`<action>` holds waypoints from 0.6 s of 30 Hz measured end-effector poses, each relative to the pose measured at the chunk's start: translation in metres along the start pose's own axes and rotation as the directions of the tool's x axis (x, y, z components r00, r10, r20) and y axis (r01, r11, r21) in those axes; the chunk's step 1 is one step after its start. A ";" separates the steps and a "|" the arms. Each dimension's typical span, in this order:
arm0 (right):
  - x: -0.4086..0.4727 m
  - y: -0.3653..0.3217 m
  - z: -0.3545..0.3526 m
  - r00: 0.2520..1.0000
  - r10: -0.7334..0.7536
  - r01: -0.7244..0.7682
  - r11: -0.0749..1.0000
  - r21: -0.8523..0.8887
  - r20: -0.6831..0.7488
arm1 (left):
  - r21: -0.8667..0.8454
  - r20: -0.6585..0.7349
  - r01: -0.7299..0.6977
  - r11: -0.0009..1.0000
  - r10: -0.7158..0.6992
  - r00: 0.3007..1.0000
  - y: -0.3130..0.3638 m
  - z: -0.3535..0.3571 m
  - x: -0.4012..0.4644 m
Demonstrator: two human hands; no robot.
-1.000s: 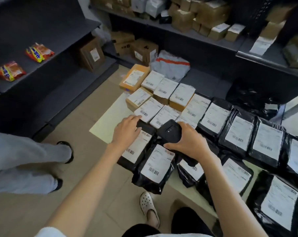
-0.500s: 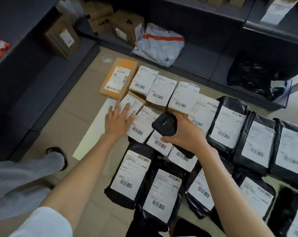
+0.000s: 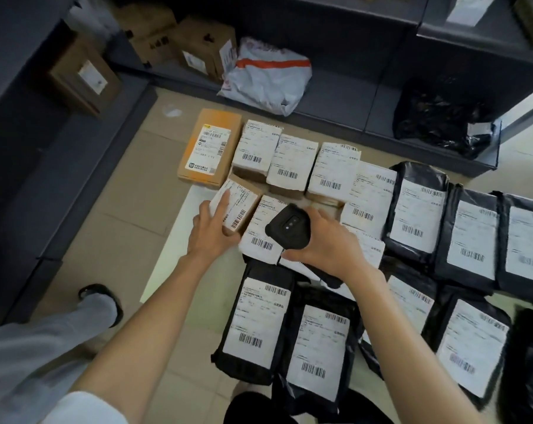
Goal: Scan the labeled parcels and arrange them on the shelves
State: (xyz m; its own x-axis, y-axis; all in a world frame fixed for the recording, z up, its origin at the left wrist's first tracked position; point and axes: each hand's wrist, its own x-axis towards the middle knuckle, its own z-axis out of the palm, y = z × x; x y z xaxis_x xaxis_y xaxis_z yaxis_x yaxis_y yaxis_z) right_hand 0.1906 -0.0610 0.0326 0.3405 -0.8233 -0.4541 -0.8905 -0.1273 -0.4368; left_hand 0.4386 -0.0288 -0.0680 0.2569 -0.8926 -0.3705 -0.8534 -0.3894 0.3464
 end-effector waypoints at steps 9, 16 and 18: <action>-0.071 -0.047 0.025 0.989 0.073 -0.065 0.996 0.064 -0.130 | 0.065 -0.214 -0.176 0.982 0.186 0.959 -0.035 -0.026 -0.057; -0.125 -0.074 0.030 0.935 0.190 -0.139 0.973 0.186 -0.300 | 0.042 -0.348 -0.537 0.843 0.516 0.783 -0.006 -0.083 -0.074; -0.141 -0.079 0.024 0.904 0.243 -0.164 0.957 0.238 -0.353 | 0.120 -0.367 -0.621 0.775 0.615 0.697 0.013 -0.103 -0.076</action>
State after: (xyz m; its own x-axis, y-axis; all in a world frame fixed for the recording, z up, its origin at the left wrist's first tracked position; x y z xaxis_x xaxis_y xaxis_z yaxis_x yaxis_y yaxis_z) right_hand 0.2201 0.0787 0.1124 -0.0149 -0.9700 -0.2427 -0.8367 0.1450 -0.5281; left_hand 0.4542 0.0106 0.0535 -0.1795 -0.9455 0.2715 -0.8752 0.2795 0.3948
